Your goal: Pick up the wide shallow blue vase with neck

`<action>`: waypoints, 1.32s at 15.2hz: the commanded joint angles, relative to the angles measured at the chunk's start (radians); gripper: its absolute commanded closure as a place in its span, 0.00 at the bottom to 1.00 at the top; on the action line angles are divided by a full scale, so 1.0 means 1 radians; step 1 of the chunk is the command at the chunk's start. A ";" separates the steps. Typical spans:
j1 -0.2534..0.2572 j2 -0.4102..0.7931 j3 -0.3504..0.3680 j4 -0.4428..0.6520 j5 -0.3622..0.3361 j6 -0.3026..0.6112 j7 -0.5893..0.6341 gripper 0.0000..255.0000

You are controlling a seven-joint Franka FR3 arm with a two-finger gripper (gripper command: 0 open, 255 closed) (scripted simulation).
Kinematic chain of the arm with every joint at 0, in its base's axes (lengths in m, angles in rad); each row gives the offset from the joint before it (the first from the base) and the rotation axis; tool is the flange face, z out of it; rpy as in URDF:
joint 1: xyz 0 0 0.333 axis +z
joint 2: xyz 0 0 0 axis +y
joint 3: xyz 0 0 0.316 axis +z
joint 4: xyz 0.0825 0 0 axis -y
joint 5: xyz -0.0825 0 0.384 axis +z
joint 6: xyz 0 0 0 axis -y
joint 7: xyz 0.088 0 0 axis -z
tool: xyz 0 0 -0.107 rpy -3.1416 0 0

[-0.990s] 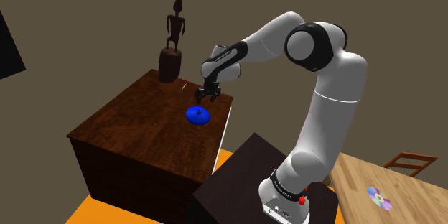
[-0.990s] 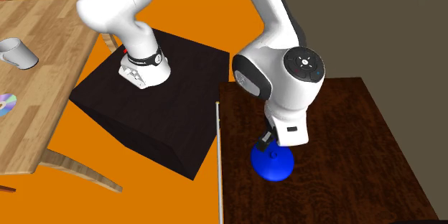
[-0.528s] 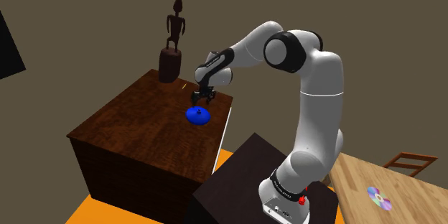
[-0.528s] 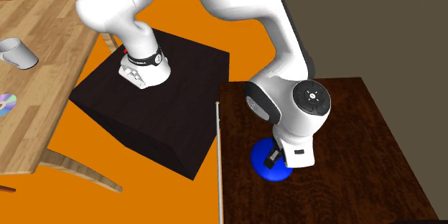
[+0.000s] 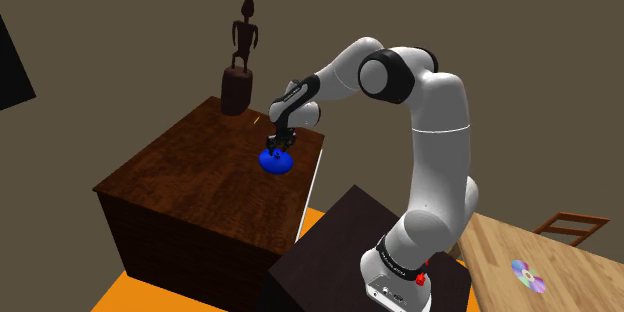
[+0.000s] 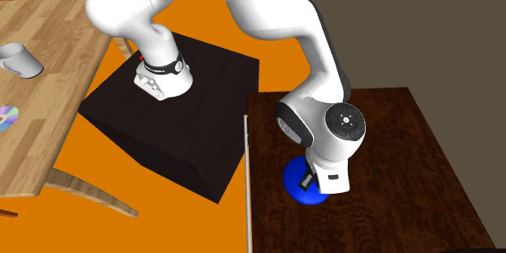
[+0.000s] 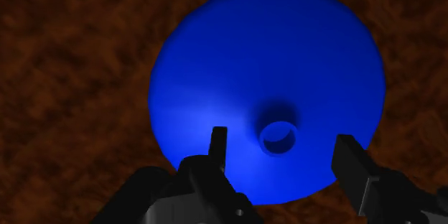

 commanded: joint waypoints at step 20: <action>0.019 -0.122 -0.027 -0.020 -0.031 -0.101 0.028 1.00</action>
